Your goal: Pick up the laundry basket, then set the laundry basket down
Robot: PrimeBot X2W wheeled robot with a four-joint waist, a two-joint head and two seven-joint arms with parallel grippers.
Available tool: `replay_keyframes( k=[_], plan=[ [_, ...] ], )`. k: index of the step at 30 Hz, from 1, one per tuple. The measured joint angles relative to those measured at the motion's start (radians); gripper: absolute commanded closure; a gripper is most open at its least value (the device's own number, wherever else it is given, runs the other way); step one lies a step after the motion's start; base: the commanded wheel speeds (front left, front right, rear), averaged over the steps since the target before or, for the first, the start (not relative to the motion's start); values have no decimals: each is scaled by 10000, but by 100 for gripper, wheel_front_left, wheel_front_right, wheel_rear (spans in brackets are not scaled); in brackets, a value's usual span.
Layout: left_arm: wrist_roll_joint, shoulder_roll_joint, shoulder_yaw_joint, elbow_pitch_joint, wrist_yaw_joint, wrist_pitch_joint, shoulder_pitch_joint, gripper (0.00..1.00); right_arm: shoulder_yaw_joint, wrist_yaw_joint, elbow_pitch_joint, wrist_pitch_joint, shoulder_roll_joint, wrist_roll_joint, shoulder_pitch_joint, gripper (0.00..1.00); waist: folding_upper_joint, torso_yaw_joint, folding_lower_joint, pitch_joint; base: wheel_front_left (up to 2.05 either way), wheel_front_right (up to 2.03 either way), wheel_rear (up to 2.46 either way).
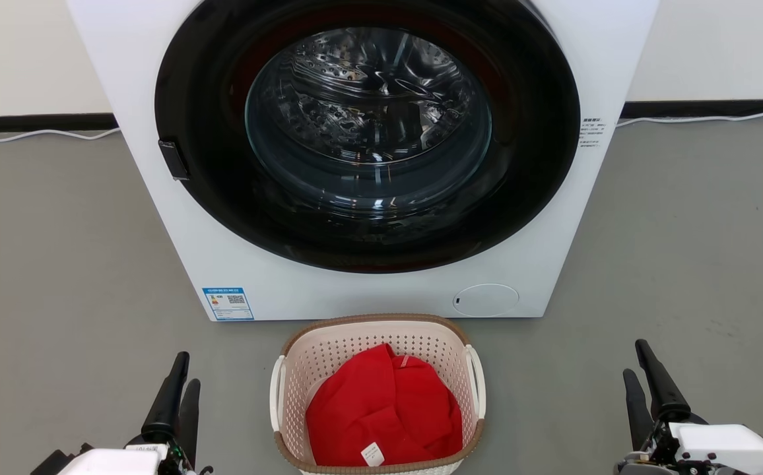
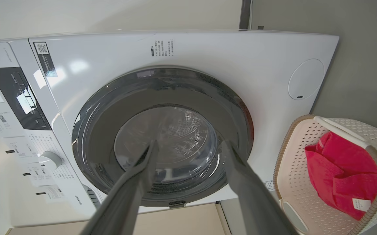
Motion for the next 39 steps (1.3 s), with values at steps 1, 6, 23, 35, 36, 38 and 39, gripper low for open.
replay_keyframes(
  k=[1, 6, 23, 35, 36, 38, 39],
  plan=[
    [58, 8, -4, -44, 0, -10, 0, 0, 21, 0, -35, -50, 0, -35, 0, 0, 0, 0, 0, 2, 0, 0, 0],
    [357, 100, -148, -270, 0, -265, 5, 0, 153, 0, -224, -159, -2, -228, -1, 0, 0, -5, 0, 12, 0, 0, 0],
    [2286, 665, -667, -742, 0, -974, 19, 0, 510, 0, -905, -665, -8, -1852, -4, 0, 0, -32, -1, 25, 0, 0, 0],
    [4686, 920, -907, -1057, -2, -1325, 62, 0, 857, 0, -1221, -1007, -17, -3873, -4, 0, 0, -57, -2, 19, 0, 0, 0],
    [4872, 926, -911, -1070, -2, -1342, 63, 0, 876, 0, -1221, -1011, -17, -4105, -4, 0, 0, -61, -2, 15, 0, 0, 0],
    [5137, 917, -941, -1089, 0, -1413, 64, 0, 876, 0, -1221, -1095, -19, -4527, -4, 0, 0, -67, -2, 6, 0, 0, 0],
    [5252, 915, -961, -1108, -2, -1429, 65, 0, 871, 0, -1221, -1095, -21, -4715, -3, 0, 0, -71, -2, 1, 0, 0, 0]
  ],
)
